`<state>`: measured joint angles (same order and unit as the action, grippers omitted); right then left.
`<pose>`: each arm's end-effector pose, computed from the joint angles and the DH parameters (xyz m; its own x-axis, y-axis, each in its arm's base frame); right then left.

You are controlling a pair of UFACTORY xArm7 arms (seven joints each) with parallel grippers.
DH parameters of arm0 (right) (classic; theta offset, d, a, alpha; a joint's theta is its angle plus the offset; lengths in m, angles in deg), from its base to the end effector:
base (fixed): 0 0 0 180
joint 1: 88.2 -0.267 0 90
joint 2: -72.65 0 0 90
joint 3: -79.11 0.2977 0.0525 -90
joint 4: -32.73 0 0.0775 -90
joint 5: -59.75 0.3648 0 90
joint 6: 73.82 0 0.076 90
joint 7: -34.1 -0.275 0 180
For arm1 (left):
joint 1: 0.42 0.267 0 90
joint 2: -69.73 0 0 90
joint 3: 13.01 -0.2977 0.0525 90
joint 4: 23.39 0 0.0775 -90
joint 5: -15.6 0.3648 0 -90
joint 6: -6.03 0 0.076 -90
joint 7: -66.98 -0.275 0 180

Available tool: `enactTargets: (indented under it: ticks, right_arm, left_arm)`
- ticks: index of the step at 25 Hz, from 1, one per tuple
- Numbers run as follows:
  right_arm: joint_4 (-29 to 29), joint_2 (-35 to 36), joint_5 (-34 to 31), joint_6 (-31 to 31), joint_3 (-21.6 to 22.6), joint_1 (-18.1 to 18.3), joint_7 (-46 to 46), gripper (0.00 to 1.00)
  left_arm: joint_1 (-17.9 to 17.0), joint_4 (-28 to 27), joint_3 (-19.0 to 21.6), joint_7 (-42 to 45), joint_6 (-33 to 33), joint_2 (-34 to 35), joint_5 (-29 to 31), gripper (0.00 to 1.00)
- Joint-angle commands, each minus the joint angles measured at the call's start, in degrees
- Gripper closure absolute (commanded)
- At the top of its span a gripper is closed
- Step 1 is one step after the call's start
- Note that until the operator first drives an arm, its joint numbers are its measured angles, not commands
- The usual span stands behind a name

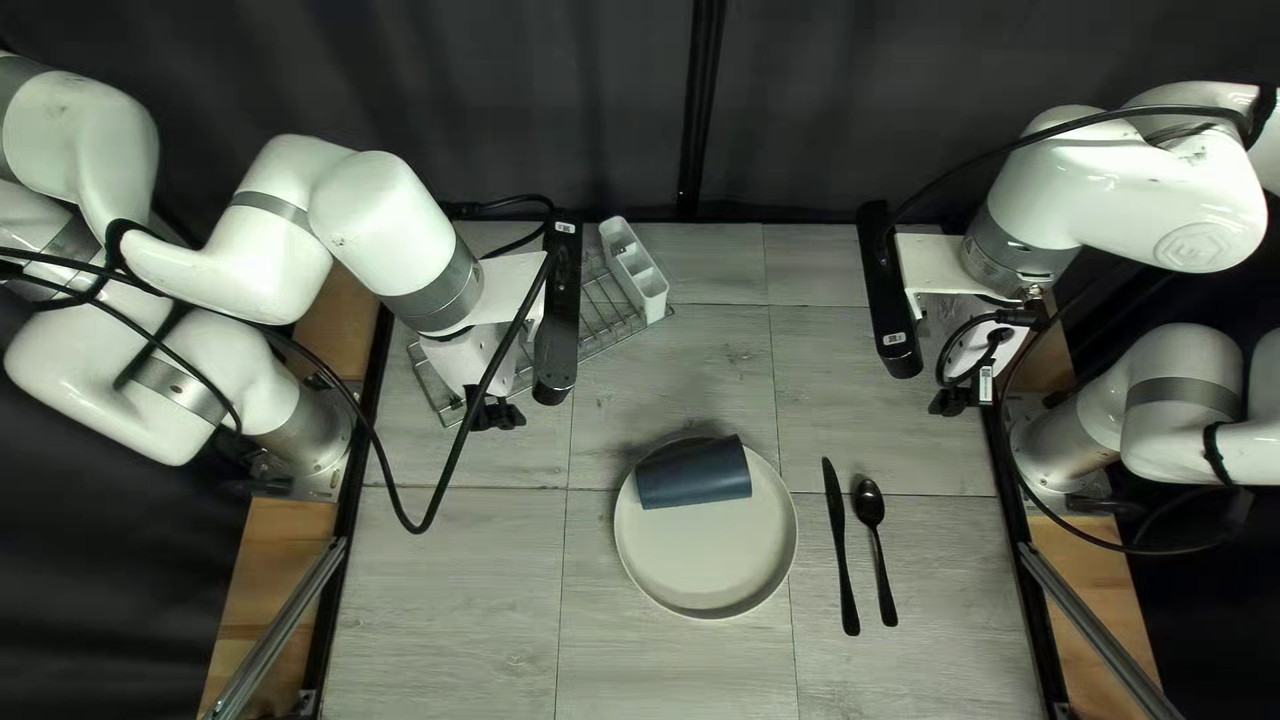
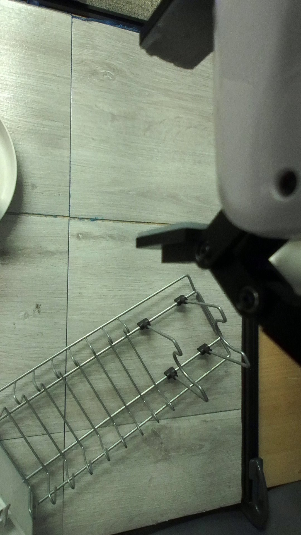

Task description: Pick up and place plate onto table. Place down one fork to the left of the plate. Place spoon and knife to the right of the plate. Place cup above the knife and spoon

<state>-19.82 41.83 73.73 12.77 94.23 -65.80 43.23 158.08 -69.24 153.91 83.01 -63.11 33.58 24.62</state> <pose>0.3330 0.0164 0.2994 0.9982 -0.0284 -0.0527 -0.0344 -0.9925 -0.1175 0.3762 -0.0299 0.3061 0.9756 0.0664 0.2094 0.0598 -0.9975 0.0376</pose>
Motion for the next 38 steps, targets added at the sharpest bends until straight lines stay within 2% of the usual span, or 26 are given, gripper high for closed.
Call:
enactTargets:
  ticks: [1, 3, 7, 8, 9, 10, 11, 14, 18, 21, 30, 32, 34, 38]
  right_arm:
    - [-3.81, 14.13, 2.67, -8.71, 2.44, 0.40, -2.91, 0.00]
    - [-5.24, 18.74, 3.15, -13.14, 3.90, -0.50, -5.51, 0.00]
    - [-13.63, 33.03, -0.17, -20.63, 5.47, -1.97, -10.52, 0.00]
    - [-22.73, 42.45, -3.24, -21.39, 5.29, -3.90, -13.84, 0.00]
    - [-22.73, 42.45, -3.24, -21.39, 5.29, -3.90, -13.84, 0.00]
    - [-22.73, 42.45, -3.24, -21.39, 5.29, -3.90, -13.84, 0.00]
    - [-22.73, 42.45, -3.24, -21.39, 5.29, -3.90, -13.84, 0.00]
    - [-22.73, 42.45, -3.24, -21.39, 5.29, -3.90, -13.84, 0.00]
    - [-22.73, 42.45, -3.24, -21.39, 5.29, -3.90, -13.84, 0.00]
    - [-22.73, 42.45, -3.24, -21.39, 5.29, -3.90, -13.84, 0.00]
    - [-22.73, 42.45, -3.24, -21.39, 5.29, -3.90, -13.84, 0.00]
    - [-21.85, 46.76, -4.57, -23.40, 5.00, -4.69, -14.60, 0.00]
    - [-23.25, 50.11, -4.52, -20.89, 4.32, -4.59, -16.25, 0.00]
    - [-22.18, 48.19, -3.53, -17.94, 3.81, -3.74, -18.69, 0.00]
  left_arm:
    - [0.00, 0.00, 0.00, 0.00, 0.00, 0.00, 0.00, 0.00]
    - [0.00, 0.00, 0.00, 0.00, 0.00, 0.00, 0.00, 0.00]
    - [0.00, 0.00, 0.00, 0.00, 0.00, 0.00, 0.00, 0.00]
    - [0.00, 0.00, 0.00, 0.00, 0.00, 0.00, 0.00, 0.00]
    - [0.05, 0.79, -1.13, -0.50, 0.38, -0.60, -0.99, 0.00]
    - [0.21, -0.72, -0.26, 0.04, -2.00, -0.83, -0.53, 0.00]
    - [0.77, -4.21, 1.44, 0.72, -7.41, -1.30, 0.53, 0.00]
    - [2.24, -11.25, 4.27, 0.52, -17.18, -1.19, 3.22, 0.00]
    - [3.71, -16.93, 5.75, -1.30, -26.21, -2.15, 6.72, 0.00]
    - [4.47, -19.57, 6.85, -2.39, -30.66, -3.35, 9.14, 0.00]
    - [4.48, -19.80, 6.80, -2.64, -30.88, -3.26, 9.38, 0.00]
    - [4.48, -19.80, 6.80, -2.64, -30.88, -3.26, 9.38, 0.00]
    - [4.48, -19.80, 6.80, -2.64, -30.88, -3.26, 9.38, 0.00]
    - [4.48, -19.80, 6.80, -2.64, -30.88, -3.26, 9.38, 0.00]
